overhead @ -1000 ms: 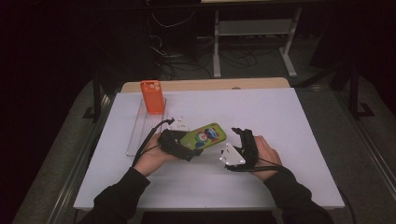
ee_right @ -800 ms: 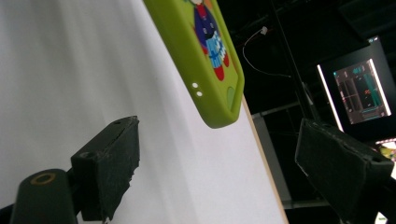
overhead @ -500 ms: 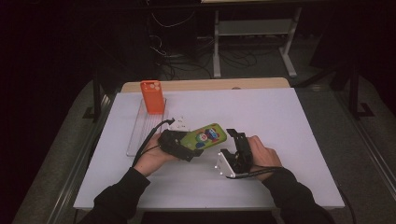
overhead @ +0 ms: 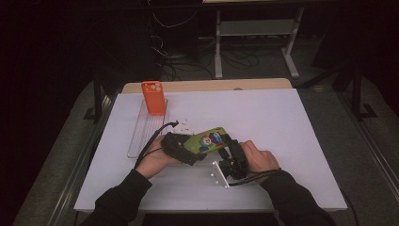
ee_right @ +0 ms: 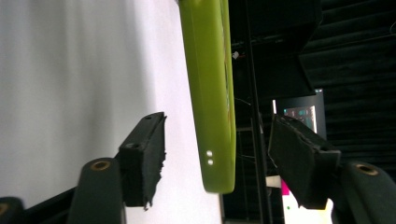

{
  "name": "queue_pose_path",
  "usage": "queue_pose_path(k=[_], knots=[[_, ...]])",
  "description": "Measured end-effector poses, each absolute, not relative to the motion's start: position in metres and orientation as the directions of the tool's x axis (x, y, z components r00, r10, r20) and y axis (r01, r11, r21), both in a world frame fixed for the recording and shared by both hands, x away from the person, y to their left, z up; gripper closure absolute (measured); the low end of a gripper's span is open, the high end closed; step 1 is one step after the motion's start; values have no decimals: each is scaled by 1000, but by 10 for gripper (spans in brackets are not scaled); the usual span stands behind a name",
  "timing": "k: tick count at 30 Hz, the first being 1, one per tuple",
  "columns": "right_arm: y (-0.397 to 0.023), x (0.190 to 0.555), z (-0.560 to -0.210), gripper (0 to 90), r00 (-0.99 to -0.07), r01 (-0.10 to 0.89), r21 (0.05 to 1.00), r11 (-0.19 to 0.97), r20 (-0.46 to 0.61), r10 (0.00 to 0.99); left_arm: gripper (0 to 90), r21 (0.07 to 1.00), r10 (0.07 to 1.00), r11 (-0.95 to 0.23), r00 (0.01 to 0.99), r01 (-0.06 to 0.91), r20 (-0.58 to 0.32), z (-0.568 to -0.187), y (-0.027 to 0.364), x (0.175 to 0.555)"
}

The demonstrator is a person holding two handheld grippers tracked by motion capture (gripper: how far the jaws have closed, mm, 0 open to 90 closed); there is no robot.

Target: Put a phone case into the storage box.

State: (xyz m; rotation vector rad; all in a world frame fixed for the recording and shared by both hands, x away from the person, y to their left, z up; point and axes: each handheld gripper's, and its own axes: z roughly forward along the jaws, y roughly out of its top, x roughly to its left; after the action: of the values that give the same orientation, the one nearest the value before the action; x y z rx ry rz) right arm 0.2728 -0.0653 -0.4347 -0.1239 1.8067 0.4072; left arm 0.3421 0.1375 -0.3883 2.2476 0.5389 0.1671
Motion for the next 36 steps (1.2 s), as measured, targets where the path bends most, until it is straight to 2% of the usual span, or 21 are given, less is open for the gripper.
queue_pose_path(k=[7, 12, 18, 21, 36], knots=[[-63, 272, -438, 469, -253, -313, 168, 935, -964, 88, 151, 747, 416, -583, 907, 319, -63, -389, 135, 340], [-61, 271, -440, 541, -243, -320, 172, 932, -965, 95, 151, 748, 406, -587, 912, 310, -60, -390, 133, 339], [-60, 272, -440, 696, -237, -324, 165, 931, -967, 89, 151, 747, 402, -589, 914, 308, -60, -390, 133, 339], [-60, 271, -441, 738, -237, -323, 156, 933, -968, 79, 150, 750, 407, -581, 911, 316, -69, -389, 134, 339], [-58, 269, -442, 757, -239, -323, 124, 938, -970, 45, 132, 764, 405, -550, 908, 338, -110, -395, 136, 341]])
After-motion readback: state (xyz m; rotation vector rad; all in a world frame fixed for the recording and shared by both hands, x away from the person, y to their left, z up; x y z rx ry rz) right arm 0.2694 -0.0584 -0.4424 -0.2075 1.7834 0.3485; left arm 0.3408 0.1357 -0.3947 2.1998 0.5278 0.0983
